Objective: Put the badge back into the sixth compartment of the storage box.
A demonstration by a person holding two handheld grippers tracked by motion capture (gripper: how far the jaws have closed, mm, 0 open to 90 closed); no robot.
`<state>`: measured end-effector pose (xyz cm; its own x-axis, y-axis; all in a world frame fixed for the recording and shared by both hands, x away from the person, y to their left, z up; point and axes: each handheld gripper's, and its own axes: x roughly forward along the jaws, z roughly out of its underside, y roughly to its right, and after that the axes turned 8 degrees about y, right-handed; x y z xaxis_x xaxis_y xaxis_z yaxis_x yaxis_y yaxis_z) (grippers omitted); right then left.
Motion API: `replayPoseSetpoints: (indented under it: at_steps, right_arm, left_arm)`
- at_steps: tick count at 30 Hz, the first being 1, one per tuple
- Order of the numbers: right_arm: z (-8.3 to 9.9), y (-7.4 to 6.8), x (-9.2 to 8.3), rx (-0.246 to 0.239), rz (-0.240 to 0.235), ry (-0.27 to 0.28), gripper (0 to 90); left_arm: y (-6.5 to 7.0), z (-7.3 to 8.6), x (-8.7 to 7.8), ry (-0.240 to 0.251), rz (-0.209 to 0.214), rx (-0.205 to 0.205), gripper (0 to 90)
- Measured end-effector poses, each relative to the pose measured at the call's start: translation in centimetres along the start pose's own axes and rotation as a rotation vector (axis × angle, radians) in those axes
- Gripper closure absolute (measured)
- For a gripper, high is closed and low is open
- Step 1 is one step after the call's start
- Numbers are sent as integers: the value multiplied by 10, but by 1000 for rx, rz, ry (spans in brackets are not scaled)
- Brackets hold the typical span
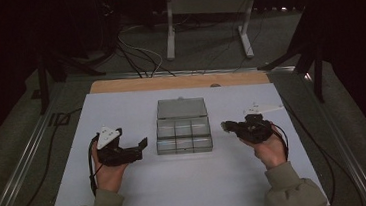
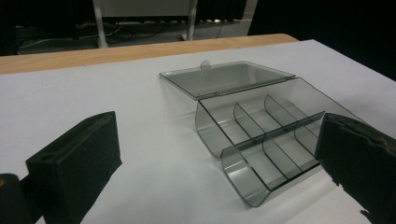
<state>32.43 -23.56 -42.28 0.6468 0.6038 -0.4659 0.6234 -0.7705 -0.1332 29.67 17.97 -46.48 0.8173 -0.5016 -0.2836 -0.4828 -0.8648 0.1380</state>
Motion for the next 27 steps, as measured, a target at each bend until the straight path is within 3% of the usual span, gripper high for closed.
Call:
replayPoseSetpoints:
  at_steps: [27]
  right_arm:
    - [-6, -7, 32, 17, -21, -20, 885]
  left_arm:
    - [-1, 0, -1, 4, 0, -4, 6]
